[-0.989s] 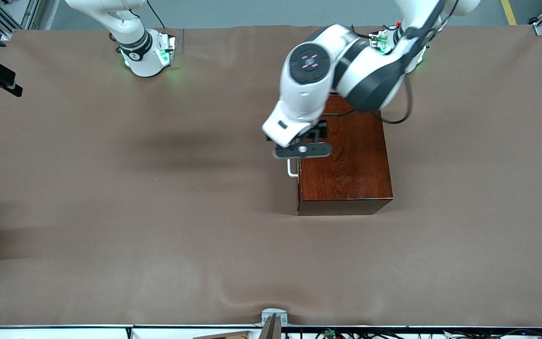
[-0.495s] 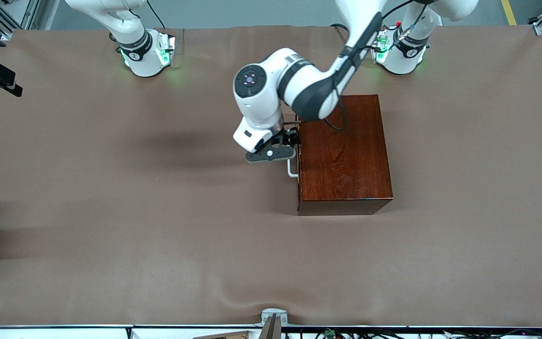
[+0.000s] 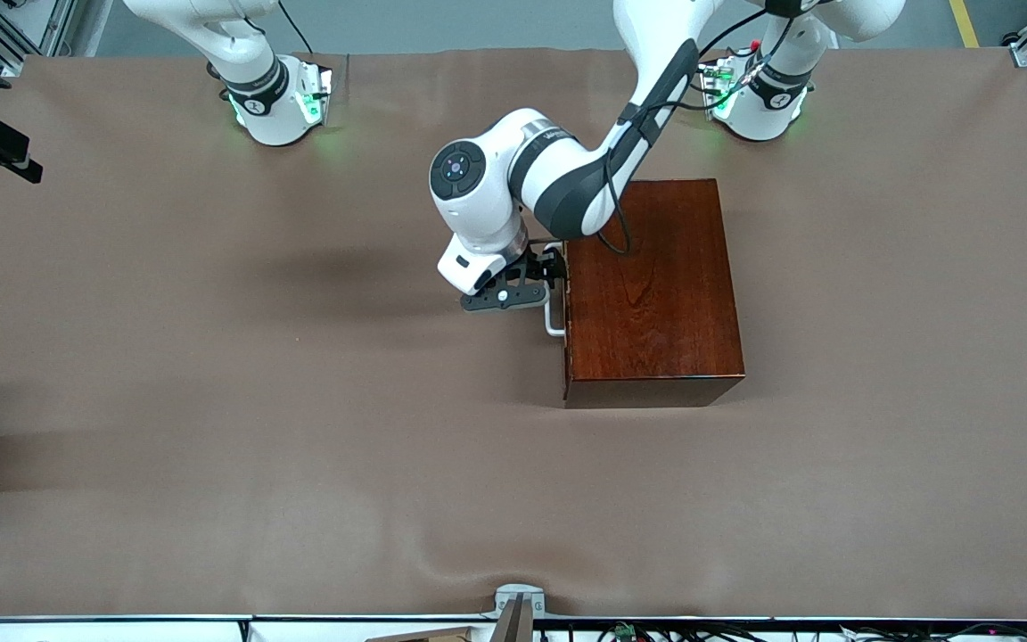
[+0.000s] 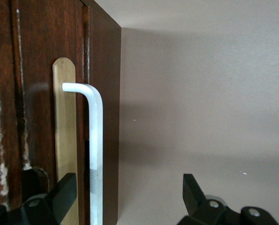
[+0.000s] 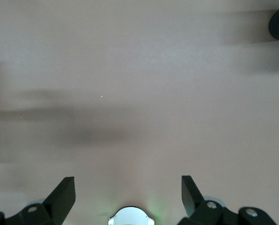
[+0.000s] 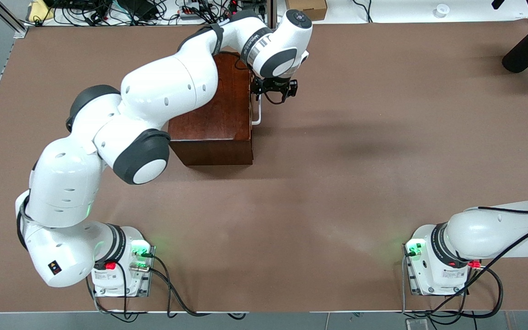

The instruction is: Open drawer, take yellow block, close drawer

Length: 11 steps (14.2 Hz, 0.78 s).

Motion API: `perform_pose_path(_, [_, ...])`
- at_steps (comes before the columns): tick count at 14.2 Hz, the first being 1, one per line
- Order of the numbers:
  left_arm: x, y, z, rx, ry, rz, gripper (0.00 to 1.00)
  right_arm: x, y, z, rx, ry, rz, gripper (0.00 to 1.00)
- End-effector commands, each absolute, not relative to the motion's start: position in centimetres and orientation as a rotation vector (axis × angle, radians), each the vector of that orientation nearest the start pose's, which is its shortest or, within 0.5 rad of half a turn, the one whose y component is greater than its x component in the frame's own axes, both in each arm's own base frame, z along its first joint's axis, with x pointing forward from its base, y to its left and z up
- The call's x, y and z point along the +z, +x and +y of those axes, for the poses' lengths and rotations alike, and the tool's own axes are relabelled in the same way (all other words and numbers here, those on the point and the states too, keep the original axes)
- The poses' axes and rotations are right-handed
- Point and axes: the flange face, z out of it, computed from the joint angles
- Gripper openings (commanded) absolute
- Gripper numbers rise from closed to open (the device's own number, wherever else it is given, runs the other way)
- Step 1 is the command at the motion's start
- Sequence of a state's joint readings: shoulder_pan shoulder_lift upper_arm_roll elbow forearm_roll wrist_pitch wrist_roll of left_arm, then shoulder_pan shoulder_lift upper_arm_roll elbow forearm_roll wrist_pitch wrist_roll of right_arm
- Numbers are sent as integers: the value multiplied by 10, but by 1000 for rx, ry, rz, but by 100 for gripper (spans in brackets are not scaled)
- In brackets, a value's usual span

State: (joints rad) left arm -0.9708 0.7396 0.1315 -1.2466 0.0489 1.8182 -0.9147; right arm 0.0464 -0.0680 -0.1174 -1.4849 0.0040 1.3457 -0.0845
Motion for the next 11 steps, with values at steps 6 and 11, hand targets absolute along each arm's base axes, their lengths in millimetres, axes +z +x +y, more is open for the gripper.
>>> perform_pose_path(6, [291,468,-565,-46,-2896,-19,100,684,506,-42,115,-3115,-26,100])
perform_pose_path(11, [294,467,-574,-85,-2939,-33,100,684,506,-42,115,-3115,-26,100])
